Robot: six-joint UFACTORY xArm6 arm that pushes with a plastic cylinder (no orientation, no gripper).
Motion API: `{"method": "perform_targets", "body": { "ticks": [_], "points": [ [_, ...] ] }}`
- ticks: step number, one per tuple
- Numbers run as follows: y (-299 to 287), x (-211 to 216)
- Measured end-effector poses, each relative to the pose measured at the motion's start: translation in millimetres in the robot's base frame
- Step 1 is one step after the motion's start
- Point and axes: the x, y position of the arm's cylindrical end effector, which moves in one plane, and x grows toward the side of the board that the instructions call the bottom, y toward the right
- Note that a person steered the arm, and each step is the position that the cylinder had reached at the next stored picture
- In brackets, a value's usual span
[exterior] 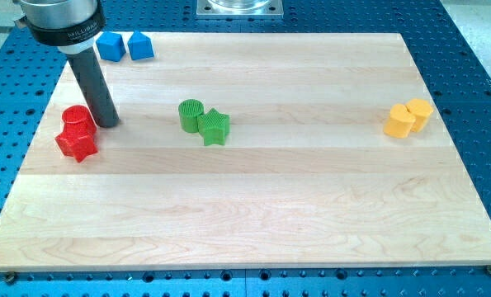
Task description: Separate the red blocks
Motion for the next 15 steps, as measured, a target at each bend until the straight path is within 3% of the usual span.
{"method": "perform_targets", "body": {
  "ticks": [2,3,5,8,10,12,15],
  "points": [
    [-3,24],
    [1,6],
    [16,51],
    [5,29],
    [-1,59],
    [-13,47],
    [-5,-30]
  ]
}}
